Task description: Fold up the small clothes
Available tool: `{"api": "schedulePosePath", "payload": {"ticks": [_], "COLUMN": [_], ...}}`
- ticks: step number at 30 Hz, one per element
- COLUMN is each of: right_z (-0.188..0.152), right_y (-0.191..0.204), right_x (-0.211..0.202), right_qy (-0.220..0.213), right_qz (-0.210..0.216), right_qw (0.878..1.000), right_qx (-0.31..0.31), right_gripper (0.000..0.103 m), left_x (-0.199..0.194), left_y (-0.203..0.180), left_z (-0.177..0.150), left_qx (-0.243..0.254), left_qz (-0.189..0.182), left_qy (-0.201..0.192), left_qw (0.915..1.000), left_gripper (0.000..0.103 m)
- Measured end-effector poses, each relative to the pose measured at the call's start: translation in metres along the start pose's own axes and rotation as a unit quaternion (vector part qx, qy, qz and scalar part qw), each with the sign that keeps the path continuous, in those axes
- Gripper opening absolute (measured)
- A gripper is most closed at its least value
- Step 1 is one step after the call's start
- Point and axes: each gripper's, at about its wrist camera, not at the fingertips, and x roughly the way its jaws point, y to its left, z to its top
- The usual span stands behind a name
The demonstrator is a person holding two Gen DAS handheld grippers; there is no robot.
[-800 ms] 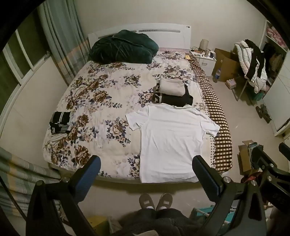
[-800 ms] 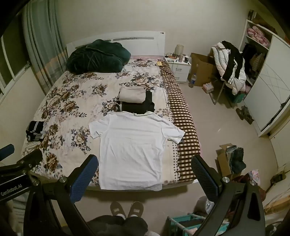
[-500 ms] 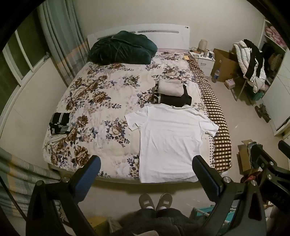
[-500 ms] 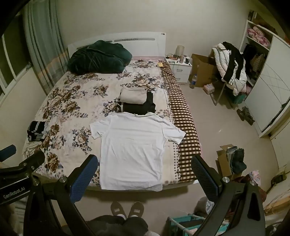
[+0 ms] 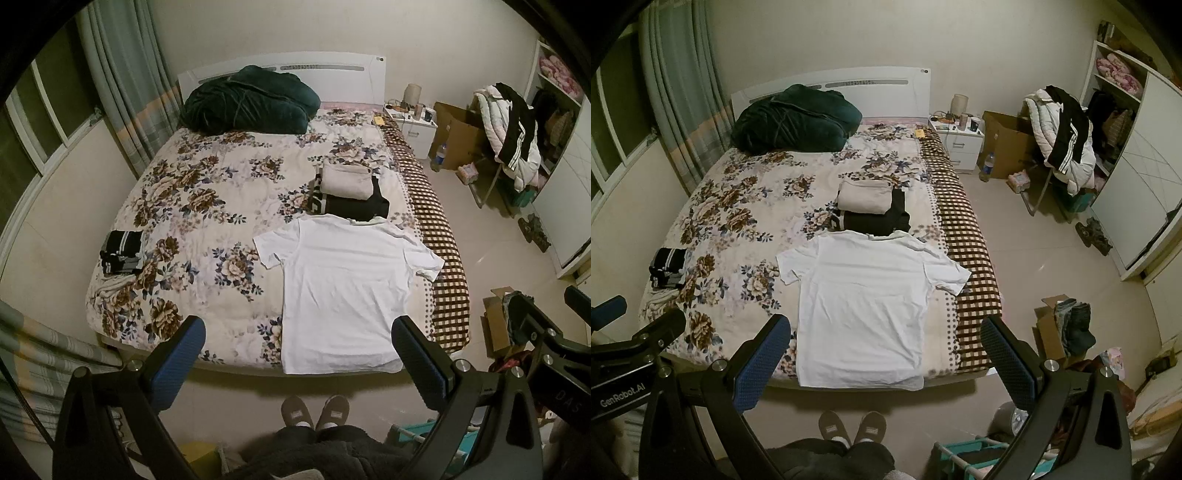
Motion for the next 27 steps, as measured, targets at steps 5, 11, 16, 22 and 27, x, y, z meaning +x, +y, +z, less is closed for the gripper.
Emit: {"api": "schedulePosePath", "payload": {"ticks": [5,11,16,22,27], "right_z": [0.007,0.009,0.007,0.026,0.027], "right_y": [0.008,0.009,0.008,0.016,0.017], "right_x": [-0.006,-0.009,-0.007,-0.011,-0.012], "right_qy": [-0.001,-0.002,-0.003,-0.003,-0.003], "right_qz": [0.001,0.002,0.003,0.006,0.006], "right_qw": [1.000,1.000,1.000,1.000,1.000], "right_qx": [0.001,0.001,0.002,0.000,0.000], "right_gripper": [0.103,0.103,0.103,0.103,0.103], "left_x": [-0.005,-0.007,-0.006,-0.007,-0.007], "left_y": [-0.004,-0.010,-0.008,-0.014,-0.015], "left_z": [0.006,0.017,0.013,0.026,0.028], "left_qx": [0.000,0.000,0.000,0.000,0.000], "left_qz": [0.000,0.000,0.000,-0.001,-0.001], "left_qy": [-0.001,-0.002,-0.003,-0.004,-0.005], "left_qw": [1.0000,1.0000,1.0000,1.0000,1.0000], "left_gripper": [0.103,0.103,0.103,0.103,0.103]}}
